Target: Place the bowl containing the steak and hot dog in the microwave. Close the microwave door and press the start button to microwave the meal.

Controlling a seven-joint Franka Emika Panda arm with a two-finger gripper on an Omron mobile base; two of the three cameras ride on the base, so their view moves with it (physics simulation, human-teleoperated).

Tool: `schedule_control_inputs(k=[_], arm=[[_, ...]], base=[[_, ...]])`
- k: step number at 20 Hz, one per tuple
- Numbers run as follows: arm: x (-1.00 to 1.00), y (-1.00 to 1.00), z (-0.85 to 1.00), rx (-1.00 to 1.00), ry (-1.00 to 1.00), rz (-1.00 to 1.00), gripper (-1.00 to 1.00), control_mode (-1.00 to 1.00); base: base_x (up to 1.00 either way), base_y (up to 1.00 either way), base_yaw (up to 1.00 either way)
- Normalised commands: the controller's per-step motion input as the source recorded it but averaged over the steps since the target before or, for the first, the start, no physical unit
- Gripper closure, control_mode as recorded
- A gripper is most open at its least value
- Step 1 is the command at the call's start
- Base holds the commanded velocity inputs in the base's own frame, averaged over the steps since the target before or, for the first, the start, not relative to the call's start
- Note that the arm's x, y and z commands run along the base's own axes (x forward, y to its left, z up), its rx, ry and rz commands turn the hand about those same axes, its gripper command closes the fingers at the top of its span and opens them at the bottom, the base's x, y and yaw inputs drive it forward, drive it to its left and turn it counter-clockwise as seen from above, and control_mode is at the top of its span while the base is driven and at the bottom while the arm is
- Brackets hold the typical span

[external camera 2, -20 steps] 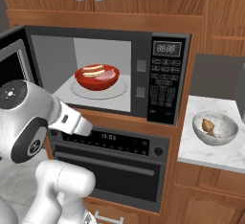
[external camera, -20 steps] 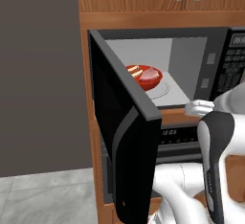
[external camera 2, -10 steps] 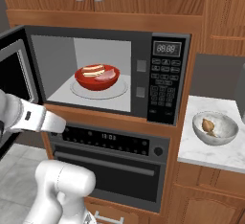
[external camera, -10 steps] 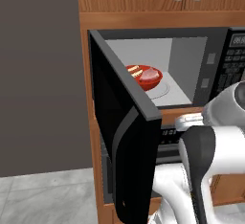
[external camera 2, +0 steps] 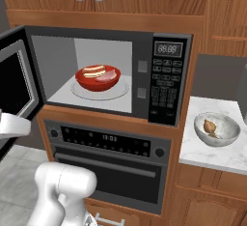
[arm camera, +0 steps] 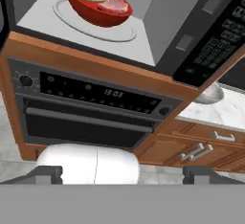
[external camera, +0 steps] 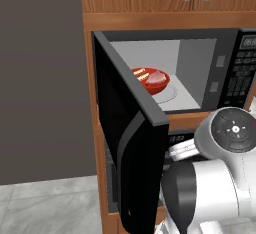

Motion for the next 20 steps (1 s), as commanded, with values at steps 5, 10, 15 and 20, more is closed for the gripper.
schedule_control_inputs(k=[5, 10, 15, 20], arm=[[-0.43, 0.42, 0.0, -0.2, 0.0, 0.05, -1.0, -1.0], [-0.31, 0.59, 0.0, -0.23, 0.0, 0.01, -1.0, -1.0], [-0.23, 0.59, 0.0, -0.22, 0.0, 0.0, -1.0, -1.0], [-0.43, 0.24, 0.0, -0.16, -0.02, 0.0, -1.0, -1.0]], base=[[0.0, 0.0, 0.0], [0.0, 0.0, 0.0], [0.0, 0.0, 0.0], [0.0, 0.0, 0.0]])
